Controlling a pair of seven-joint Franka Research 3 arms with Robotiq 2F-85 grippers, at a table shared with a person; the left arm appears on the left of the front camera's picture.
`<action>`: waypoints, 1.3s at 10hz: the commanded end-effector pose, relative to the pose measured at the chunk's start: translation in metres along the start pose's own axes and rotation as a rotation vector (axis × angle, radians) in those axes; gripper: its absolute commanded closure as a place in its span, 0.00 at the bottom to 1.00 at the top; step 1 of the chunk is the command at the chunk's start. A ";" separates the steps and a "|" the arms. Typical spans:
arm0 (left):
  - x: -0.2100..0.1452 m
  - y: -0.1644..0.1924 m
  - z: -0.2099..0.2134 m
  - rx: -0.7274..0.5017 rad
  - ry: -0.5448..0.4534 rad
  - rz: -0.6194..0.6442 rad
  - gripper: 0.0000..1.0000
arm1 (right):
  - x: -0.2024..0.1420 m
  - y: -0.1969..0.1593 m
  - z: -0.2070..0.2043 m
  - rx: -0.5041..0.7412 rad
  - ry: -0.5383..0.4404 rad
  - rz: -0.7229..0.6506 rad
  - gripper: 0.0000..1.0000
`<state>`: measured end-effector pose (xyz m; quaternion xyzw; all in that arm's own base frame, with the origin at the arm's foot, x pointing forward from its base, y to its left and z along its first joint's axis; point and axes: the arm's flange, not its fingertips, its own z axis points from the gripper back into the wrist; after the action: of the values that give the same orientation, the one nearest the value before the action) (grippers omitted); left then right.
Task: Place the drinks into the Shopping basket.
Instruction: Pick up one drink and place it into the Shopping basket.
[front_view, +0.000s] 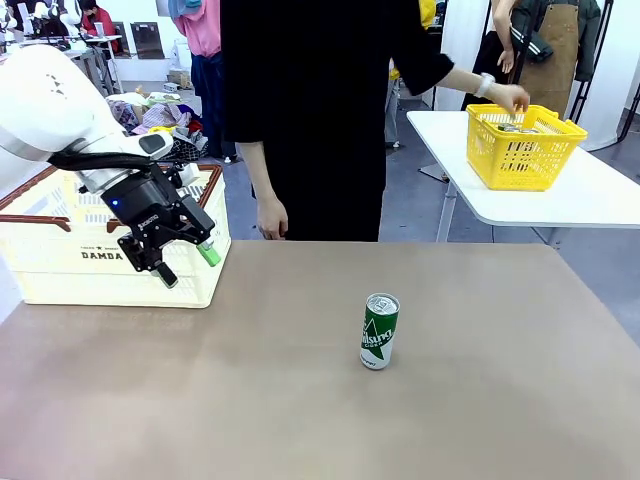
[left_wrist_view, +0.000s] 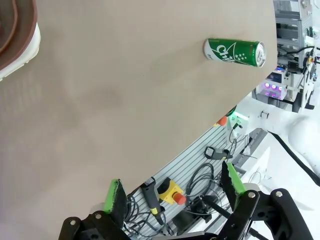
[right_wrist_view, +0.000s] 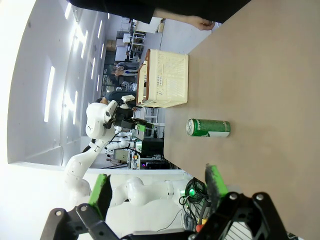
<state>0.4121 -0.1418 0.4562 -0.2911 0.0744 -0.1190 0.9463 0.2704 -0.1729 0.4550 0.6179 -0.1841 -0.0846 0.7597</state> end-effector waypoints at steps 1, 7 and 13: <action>0.001 0.001 0.000 0.012 -0.003 0.006 0.00 | 0.002 0.003 0.000 0.018 -0.009 0.012 0.00; 0.116 -0.138 -0.089 0.290 0.179 0.158 0.00 | 0.002 0.003 0.000 0.018 -0.009 0.012 0.00; 0.127 -0.201 -0.064 0.390 0.136 0.074 0.00 | 0.002 0.003 0.000 0.018 -0.009 0.012 0.00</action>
<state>0.4964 -0.4029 0.4798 -0.0883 0.1245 -0.1158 0.9815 0.2704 -0.1729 0.4551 0.6179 -0.1838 -0.0844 0.7598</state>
